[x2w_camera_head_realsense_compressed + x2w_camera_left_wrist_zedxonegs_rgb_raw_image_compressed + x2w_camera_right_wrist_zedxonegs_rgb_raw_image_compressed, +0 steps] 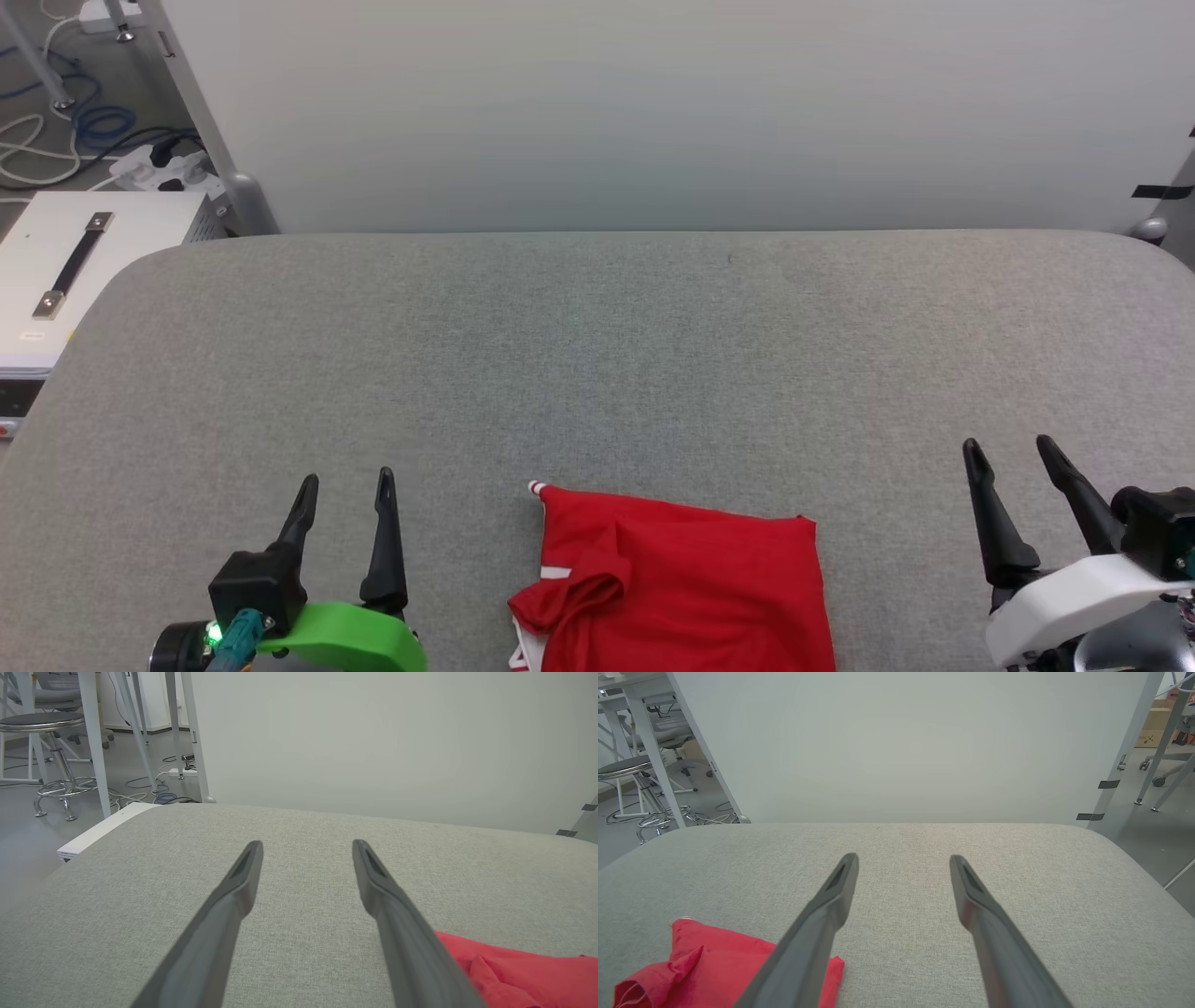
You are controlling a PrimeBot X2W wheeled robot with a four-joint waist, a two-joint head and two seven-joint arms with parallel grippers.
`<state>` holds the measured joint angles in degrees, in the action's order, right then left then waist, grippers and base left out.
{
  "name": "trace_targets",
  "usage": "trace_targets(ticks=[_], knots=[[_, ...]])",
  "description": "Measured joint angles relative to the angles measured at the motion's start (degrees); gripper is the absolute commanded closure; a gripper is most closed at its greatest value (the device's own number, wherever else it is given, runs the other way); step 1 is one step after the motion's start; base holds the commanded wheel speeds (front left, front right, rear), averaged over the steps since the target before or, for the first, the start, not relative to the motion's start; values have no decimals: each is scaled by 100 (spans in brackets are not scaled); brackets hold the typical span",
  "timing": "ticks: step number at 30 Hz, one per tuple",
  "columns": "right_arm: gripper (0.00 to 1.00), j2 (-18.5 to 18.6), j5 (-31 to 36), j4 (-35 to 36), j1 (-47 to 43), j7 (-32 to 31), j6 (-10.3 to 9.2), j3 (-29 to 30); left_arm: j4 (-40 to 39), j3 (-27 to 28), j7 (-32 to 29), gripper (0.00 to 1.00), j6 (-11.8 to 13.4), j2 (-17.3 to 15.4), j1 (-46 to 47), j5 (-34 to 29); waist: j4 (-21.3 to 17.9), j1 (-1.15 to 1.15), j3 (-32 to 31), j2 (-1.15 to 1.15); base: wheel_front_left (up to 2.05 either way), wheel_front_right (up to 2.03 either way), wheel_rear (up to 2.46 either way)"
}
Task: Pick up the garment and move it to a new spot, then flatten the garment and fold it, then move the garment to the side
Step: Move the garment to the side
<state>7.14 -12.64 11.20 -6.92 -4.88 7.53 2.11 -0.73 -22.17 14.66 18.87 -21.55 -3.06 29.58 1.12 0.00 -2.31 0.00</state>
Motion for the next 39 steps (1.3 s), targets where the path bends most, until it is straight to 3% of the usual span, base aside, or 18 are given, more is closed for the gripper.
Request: trace_targets(ticks=[5,10,19,39], knots=[[0,64,-419,-74,-1,-357,0,241,10,91,0,0,-58,79,87,-102,109,0,82,0,0,0,0],[0,357,-1102,-263,-12,-1048,0,294,-9,198,0,0,-153,189,148,-232,194,0,236,0,0,0,0],[0,905,-2194,-506,-73,-2271,0,-717,-60,308,1,0,-308,402,389,-428,332,0,671,0,0,0,0],[0,1127,-3371,-1503,517,-2169,3,-2013,34,498,1,0,-605,782,706,-758,652,0,1436,0,0,0,0]])
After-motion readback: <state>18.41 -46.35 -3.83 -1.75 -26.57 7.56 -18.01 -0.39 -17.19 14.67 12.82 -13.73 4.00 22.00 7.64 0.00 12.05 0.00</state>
